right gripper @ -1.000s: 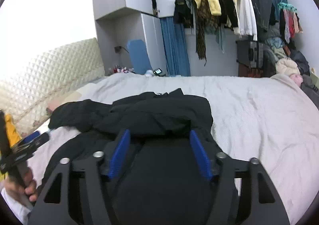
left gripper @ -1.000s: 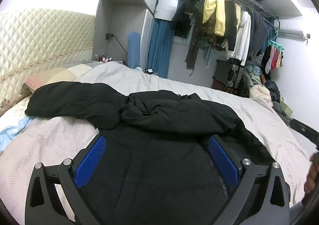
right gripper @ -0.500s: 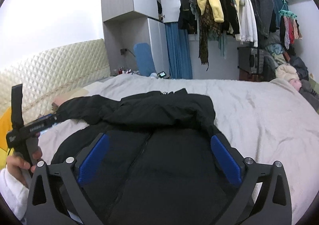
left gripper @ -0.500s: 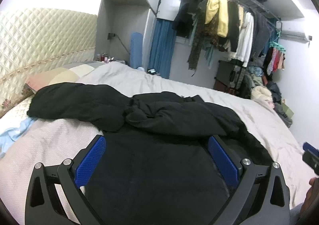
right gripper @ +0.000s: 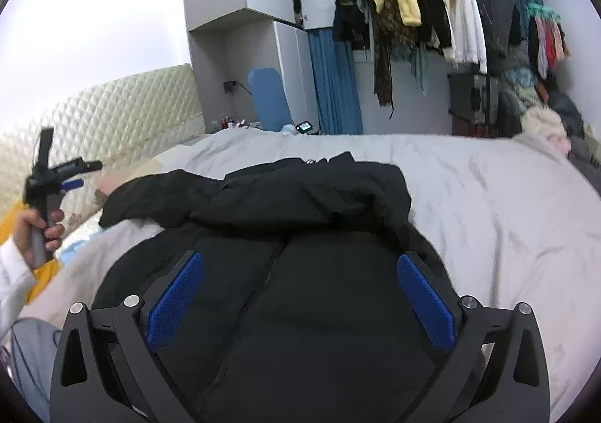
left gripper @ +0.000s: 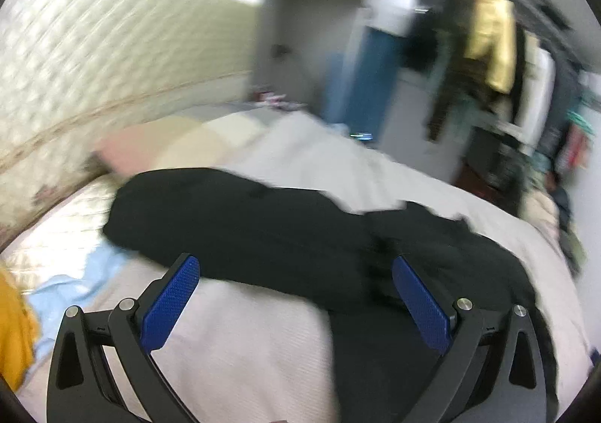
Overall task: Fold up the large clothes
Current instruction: 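Grasp the other sleeve cuff with the left tool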
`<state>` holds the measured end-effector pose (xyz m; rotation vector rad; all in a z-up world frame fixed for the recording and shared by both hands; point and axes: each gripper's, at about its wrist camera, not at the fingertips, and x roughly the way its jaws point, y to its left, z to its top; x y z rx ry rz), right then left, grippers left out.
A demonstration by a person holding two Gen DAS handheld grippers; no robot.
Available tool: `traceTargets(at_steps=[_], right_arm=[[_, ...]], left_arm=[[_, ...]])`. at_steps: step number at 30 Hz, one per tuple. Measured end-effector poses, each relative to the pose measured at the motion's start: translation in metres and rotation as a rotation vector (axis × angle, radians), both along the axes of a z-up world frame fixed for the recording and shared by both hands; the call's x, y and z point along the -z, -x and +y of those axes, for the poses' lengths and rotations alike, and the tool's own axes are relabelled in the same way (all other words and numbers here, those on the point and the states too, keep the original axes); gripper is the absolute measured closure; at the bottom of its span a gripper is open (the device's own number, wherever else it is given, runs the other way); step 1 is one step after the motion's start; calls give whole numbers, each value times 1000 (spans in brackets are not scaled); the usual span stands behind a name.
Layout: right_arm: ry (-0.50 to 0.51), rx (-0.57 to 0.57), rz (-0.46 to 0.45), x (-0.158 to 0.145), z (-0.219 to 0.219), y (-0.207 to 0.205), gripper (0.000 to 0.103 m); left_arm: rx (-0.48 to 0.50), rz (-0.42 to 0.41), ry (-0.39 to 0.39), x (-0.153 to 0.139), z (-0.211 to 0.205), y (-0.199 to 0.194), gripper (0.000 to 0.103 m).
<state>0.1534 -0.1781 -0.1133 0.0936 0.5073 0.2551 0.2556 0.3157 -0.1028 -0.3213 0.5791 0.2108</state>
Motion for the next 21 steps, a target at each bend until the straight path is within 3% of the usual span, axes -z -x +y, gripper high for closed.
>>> traceTargets(at_steps=[4,8,16,21], right_arm=[[14,25,26,5,3,-10,0],[60,33,57,13,12,-19,0],[98,65,103,24,23,-41,0],[83,94,136,27,28,-58,0]], left_arm=[[-78,49,99,33,72,-24,0],[-144,79,275,80,142,-41,0],[-260,-3,620,171,240,-51,1],[-266,-54,759,207,273,-73,2]])
